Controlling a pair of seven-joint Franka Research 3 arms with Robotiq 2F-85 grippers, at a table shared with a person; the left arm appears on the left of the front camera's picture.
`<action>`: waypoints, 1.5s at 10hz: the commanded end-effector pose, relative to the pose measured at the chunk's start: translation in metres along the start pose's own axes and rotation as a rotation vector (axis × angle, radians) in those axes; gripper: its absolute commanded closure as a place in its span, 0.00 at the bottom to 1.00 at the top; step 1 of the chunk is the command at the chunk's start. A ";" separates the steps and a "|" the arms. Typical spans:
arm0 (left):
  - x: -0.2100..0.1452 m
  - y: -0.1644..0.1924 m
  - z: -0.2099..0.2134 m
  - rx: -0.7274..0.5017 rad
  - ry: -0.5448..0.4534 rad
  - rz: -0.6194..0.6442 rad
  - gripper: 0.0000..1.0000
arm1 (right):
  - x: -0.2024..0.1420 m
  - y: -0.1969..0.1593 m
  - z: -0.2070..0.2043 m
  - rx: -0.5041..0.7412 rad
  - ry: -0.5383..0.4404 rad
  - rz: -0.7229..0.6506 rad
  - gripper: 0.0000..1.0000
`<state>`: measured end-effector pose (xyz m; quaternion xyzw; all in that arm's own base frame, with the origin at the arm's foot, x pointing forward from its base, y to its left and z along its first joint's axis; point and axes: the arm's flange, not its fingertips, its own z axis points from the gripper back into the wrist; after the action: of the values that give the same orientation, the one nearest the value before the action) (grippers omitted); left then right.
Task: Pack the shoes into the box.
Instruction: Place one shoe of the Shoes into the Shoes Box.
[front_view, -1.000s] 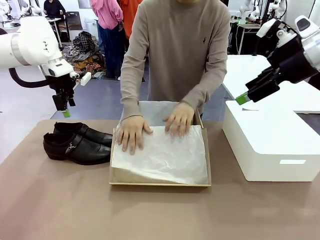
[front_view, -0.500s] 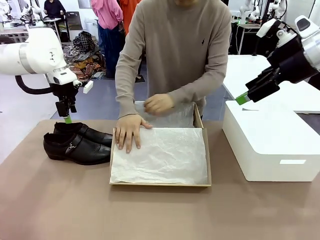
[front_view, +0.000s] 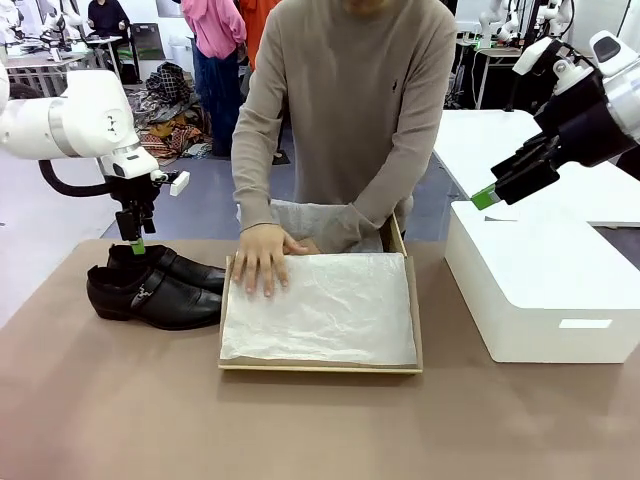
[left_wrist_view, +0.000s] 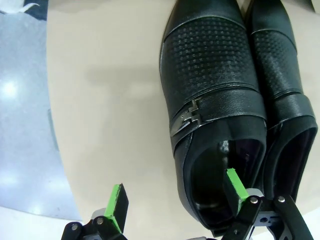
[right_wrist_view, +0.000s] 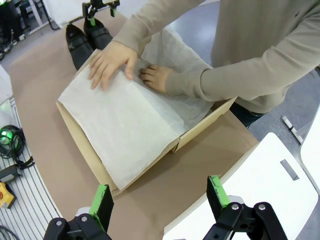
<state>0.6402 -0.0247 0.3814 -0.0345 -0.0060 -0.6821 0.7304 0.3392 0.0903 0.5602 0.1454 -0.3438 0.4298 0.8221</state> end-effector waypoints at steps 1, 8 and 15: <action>0.000 0.010 0.004 0.008 0.014 -0.001 0.00 | 0.000 0.000 0.000 -0.002 -0.006 0.001 0.00; 0.002 0.015 -0.010 -0.025 0.023 0.006 0.00 | 0.000 0.000 0.000 -0.002 -0.006 0.001 0.00; 0.004 0.016 -0.033 -0.080 0.027 0.010 0.00 | 0.000 0.000 0.000 -0.002 -0.006 0.001 0.00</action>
<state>0.6507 -0.0291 0.3453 -0.0532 0.0238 -0.6820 0.7291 0.3392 0.0903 0.5602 0.1454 -0.3438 0.4298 0.8221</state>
